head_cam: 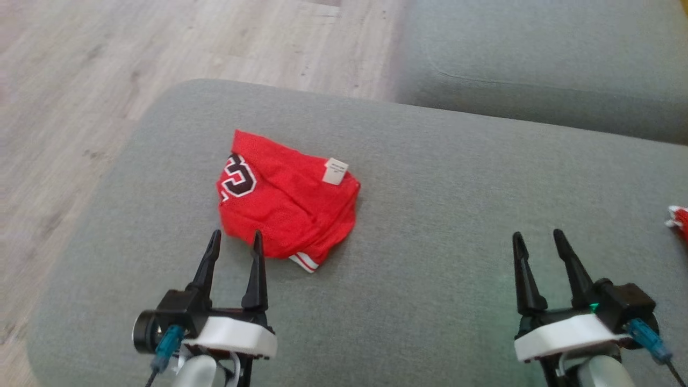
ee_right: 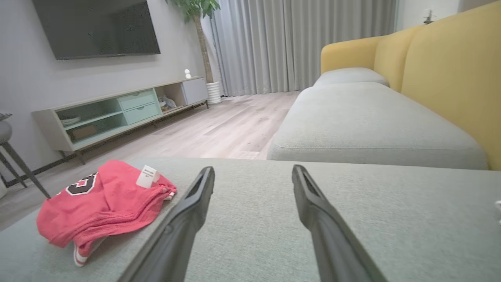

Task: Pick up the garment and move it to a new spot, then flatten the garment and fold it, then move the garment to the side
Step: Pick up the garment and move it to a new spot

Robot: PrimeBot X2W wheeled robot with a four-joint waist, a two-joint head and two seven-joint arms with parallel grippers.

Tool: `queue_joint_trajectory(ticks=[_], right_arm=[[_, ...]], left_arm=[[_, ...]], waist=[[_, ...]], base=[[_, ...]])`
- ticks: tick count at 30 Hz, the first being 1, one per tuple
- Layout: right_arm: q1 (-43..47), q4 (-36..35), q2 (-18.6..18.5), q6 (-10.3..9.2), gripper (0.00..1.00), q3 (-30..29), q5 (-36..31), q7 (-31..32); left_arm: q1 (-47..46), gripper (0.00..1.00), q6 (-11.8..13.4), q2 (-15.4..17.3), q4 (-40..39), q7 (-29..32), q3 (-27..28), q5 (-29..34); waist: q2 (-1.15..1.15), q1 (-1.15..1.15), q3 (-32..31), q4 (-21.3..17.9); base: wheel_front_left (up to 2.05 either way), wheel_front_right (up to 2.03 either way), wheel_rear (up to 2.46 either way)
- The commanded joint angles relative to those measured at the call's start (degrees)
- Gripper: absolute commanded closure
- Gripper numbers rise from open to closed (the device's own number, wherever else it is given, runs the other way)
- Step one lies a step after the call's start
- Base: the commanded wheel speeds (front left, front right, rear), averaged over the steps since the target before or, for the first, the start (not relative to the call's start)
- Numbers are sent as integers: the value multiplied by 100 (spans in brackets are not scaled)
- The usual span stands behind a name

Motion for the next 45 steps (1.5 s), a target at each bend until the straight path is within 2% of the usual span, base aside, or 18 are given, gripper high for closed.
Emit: queue_joint_trajectory(ticks=[1, 8, 17, 20, 25, 28, 36, 45], right_arm=[[-101, -174, -28, -5, 0, 185, 57, -63], [-63, -180, -28, -5, 0, 271, 130, -63], [-215, -187, -28, -5, 0, 220, 19, -63], [-311, -199, -28, -5, 0, 175, -55, -63], [-504, -212, -28, -5, 0, 135, -163, -63], [-609, -211, -28, -5, 0, 127, -192, -63], [-866, -248, -28, -5, 0, 117, -215, -63], [-920, -247, -28, -5, 0, 105, -187, -63]], left_arm=[[-126, 0, 14, 22, -154, -47, 207, 41], [-109, 0, -13, 22, -135, -47, 289, 91], [-516, 0, -184, 22, 100, -47, 233, 233], [-916, 0, -326, 24, 462, -30, 104, 322], [-1843, 0, -601, 25, 1163, 396, -227, 429], [-2375, 0, -676, 25, 1580, 687, -378, 464], [-3413, 0, -559, 85, 2706, 933, -419, 564], [-3863, 0, -459, 146, 3586, 779, -349, 480]], waist=[[0, 0, -35, 145], [0, 0, 0, 286], [0, 0, 437, 22], [0, 0, 689, -127], [0, 0, 1132, -385], [0, 0, 1342, -534], [0, 0, 1735, -963], [0, 0, 1828, -1169]], base=[[0, 0, 0], [0, 0, 0], [0, 0, 0], [0, 0, 0], [0, 0, 0], [0, 0, 0], [0, 0, 0], [0, 0, 0]])
